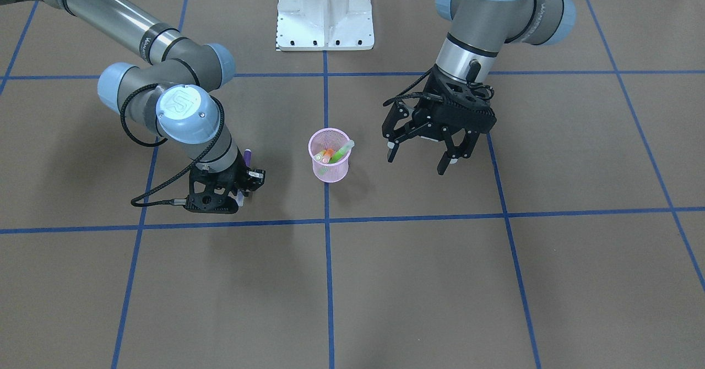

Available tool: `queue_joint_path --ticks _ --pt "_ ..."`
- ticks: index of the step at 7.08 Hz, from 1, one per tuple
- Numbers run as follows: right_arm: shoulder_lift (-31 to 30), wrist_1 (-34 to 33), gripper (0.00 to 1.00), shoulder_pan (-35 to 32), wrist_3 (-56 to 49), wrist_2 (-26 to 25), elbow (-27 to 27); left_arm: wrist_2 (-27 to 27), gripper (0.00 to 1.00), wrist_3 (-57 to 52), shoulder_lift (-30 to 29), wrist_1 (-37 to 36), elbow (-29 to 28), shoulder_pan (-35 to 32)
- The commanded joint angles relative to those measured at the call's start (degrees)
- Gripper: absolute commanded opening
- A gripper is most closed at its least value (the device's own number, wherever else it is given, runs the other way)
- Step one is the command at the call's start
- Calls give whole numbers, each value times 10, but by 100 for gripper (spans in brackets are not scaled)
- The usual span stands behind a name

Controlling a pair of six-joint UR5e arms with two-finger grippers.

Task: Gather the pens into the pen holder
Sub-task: 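Lift the purple marker with the right gripper while the left withdraws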

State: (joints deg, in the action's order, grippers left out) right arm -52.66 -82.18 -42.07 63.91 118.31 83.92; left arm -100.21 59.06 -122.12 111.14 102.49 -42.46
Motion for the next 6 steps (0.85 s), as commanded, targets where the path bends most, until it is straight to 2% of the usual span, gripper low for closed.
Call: queue_joint_path --ticks 1,3,4,5,6 --pt "-4 1 0 -28 6 -5 68 -30 98 -22 -1 -48 -1 -28" --pt "3 9 0 -35 9 -56 130 -126 98 -103 15 -100 -6 -95" --pt "8 15 0 -35 10 -82 154 -140 98 -151 43 -106 -9 -118" --pt "14 28 0 -28 10 -138 168 -158 99 -191 64 -105 -20 -139" --pt "21 66 0 15 48 -236 179 -168 99 -228 86 -103 -27 -155"
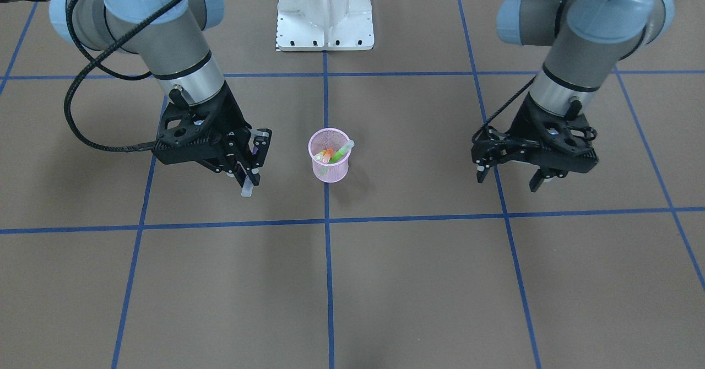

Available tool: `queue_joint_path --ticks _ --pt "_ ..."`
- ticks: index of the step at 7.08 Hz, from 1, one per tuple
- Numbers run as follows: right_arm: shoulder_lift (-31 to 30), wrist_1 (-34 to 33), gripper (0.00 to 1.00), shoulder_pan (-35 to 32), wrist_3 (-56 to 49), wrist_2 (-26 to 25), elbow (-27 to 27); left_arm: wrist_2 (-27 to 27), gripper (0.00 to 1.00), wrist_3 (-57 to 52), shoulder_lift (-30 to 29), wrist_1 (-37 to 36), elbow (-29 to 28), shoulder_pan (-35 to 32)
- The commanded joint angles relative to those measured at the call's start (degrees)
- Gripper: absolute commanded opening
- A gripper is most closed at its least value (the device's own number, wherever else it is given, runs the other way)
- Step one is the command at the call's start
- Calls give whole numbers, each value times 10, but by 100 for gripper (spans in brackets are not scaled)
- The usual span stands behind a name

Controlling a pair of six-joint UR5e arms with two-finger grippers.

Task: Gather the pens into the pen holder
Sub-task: 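Lift the purple marker with the right gripper while the left withdraws, then carry the purple marker over the cup and open the right gripper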

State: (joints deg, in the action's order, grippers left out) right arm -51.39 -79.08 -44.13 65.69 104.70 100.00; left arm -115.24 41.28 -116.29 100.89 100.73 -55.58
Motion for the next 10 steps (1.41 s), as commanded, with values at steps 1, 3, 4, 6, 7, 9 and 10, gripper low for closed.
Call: queue_joint_path --ticks 1,3,4,6,7,9,10 --pt "9 68 0 77 49 -187 19 -18 99 -65 36 -1 -18 -34" --pt "15 69 0 156 42 -343 17 -18 99 -73 37 5 -41 -38" --pt "16 68 0 178 41 -373 15 -18 99 -73 37 5 -43 -38" --pt "14 63 0 242 16 -484 0 -18 99 -73 40 5 -47 -39" --pt "10 63 0 254 15 -494 -3 -18 99 -74 40 5 -54 -39" --pt "11 62 0 259 13 -506 -21 -18 99 -75 39 7 -62 -39" --pt "11 63 0 260 13 -512 -35 -18 99 -74 38 7 -62 -39"
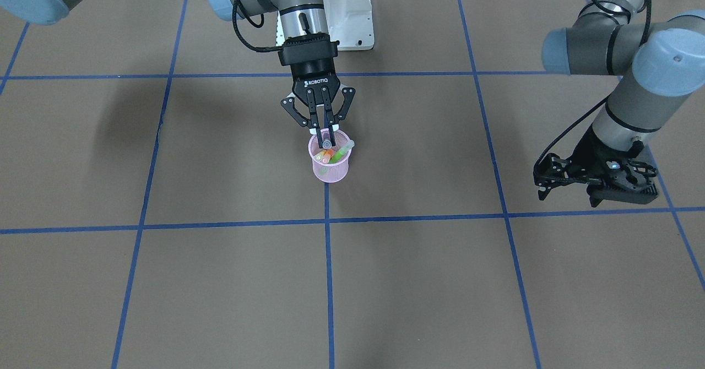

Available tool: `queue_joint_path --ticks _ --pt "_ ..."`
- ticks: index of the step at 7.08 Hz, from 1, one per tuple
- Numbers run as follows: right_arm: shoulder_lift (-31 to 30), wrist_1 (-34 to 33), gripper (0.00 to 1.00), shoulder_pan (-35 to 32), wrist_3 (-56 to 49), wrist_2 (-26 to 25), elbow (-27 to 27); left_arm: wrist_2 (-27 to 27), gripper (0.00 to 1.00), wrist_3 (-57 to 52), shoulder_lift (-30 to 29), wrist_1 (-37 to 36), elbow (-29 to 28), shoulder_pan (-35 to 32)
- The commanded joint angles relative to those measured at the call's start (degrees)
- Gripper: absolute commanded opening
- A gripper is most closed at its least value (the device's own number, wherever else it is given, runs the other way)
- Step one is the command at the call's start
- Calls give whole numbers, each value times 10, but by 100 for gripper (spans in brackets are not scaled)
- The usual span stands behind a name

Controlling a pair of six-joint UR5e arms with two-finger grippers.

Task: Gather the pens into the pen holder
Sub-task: 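Carry the purple marker over the cup and open the right gripper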

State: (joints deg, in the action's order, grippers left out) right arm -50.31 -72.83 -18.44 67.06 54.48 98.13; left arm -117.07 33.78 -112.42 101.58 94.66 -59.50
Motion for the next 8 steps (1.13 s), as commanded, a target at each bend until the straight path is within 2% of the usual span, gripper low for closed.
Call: queue_joint_path --ticks 1,2,3,4,6,7,8 --pt "0 1 0 7 -1 -11 -18 1 99 1 -1 0 -3 0" --pt "-1 3 0 14 2 -13 -18 0 99 1 0 0 -6 0" --pt "1 4 47 16 8 -13 -18 0 99 0 0 0 -10 0" --pt "-1 4 99 23 9 -21 -18 0 99 0 0 6 -15 0" --pt "6 4 99 24 7 -25 -16 0 99 1 0 13 -22 0" --pt "6 2 99 23 3 -15 6 0 99 0 -1 12 -22 -3" --pt "5 -26 99 2 0 50 41 -11 99 -29 -3 6 -25 -28"
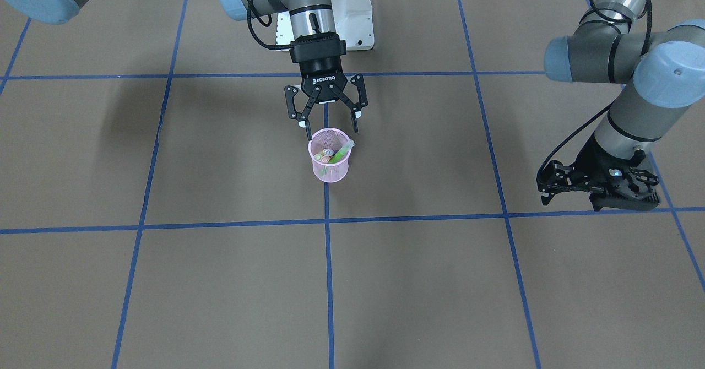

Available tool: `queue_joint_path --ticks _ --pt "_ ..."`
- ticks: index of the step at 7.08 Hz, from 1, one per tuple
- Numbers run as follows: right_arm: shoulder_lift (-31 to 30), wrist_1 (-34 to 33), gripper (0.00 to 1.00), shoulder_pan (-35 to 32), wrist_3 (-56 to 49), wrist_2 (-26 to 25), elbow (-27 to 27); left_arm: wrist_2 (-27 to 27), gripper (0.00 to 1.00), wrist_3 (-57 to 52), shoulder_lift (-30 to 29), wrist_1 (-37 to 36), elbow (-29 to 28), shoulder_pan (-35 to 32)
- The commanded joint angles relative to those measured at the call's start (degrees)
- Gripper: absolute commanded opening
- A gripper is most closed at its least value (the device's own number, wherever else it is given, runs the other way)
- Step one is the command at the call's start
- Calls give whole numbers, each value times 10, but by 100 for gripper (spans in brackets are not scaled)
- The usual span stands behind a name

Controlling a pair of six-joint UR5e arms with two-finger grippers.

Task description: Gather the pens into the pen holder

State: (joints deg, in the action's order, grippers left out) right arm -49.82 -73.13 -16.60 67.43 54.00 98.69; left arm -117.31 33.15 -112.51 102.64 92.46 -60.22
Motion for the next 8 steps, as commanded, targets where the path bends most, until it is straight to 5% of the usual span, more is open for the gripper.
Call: queue_joint_path --ticks 1,4,8 --pt "-1 -110 99 -55 -5 129 73 -46 99 -79 -4 -7 -28 -63" --pt "-37 -311 99 -253 -187 403 135 -91 99 -261 -8 -70 -79 -149" --pt "-199 -315 99 -526 -521 708 109 -91 100 -485 -14 -203 -111 -262"
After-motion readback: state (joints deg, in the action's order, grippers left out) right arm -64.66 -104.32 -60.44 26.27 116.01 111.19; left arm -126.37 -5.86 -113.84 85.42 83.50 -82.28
